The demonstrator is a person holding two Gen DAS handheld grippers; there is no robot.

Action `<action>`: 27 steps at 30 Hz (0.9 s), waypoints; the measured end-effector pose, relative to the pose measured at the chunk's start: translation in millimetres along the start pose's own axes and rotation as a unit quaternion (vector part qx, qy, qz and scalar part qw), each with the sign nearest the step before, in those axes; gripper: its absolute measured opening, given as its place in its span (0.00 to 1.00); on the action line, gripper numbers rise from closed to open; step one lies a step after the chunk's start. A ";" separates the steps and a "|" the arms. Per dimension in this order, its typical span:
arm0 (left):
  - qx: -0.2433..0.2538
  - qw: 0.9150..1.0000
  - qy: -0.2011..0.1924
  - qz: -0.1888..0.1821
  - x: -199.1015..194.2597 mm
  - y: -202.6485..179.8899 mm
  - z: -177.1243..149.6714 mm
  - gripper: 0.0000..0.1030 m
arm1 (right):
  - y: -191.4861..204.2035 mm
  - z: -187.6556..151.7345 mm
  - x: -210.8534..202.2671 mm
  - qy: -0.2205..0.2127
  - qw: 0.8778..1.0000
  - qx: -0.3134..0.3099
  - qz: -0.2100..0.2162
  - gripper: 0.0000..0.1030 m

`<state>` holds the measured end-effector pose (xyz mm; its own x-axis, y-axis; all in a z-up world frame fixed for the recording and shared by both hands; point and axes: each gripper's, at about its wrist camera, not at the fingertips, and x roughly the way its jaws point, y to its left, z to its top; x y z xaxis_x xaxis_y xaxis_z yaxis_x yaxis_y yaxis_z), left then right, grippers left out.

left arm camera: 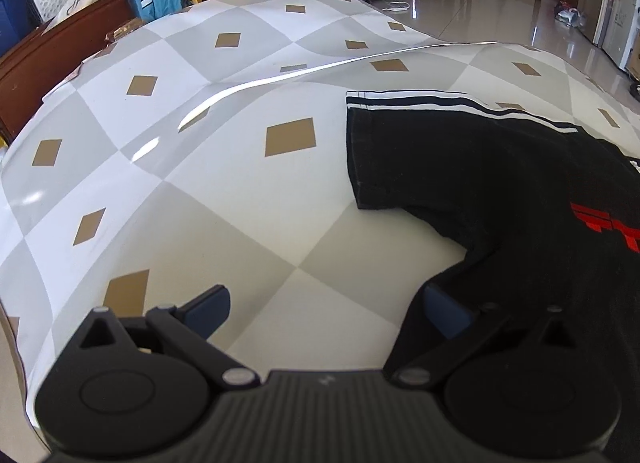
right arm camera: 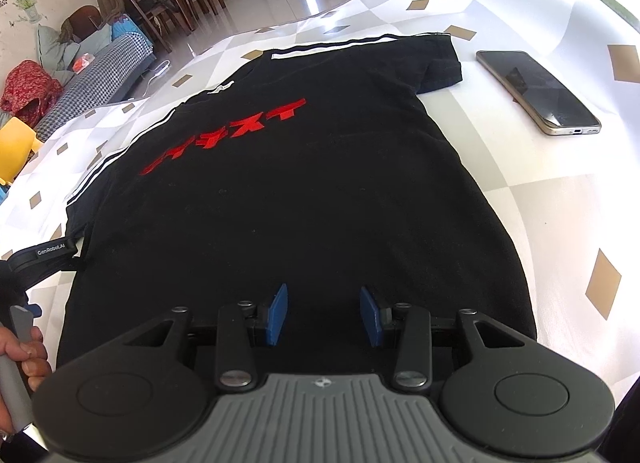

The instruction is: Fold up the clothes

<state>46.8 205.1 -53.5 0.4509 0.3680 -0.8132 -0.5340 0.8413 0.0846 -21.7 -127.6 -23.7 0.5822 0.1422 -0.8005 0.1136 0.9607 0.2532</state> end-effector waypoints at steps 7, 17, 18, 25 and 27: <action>-0.002 1.000 -0.022 -0.009 -16.8 -0.8 6.8 1.00 | 3.7 0.6 -4.1 -0.001 1.000 -0.010 0.002 0.39; -0.001 1.000 0.000 -0.005 -2.1 -6.1 25.0 1.00 | 15.3 24.0 -18.3 -0.028 0.996 -0.065 0.047 0.39; 0.001 1.000 -0.001 -0.001 -0.2 -7.2 27.8 1.00 | 15.5 27.7 -18.7 -0.030 0.996 -0.072 0.052 0.39; 0.010 1.000 -0.003 0.010 14.0 -15.2 43.8 1.00 | 10.2 55.8 -14.1 -0.033 0.990 -0.113 0.079 0.39; 0.016 1.000 -0.001 0.018 21.2 -18.2 46.6 1.00 | 8.4 65.8 -11.0 -0.041 0.988 -0.129 0.074 0.39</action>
<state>99.4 216.0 -45.4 0.4332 0.3980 -0.8087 -0.5264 0.8400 0.1314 25.8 -136.8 22.9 0.6417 0.2762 -0.7155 -0.1809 0.9611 0.2089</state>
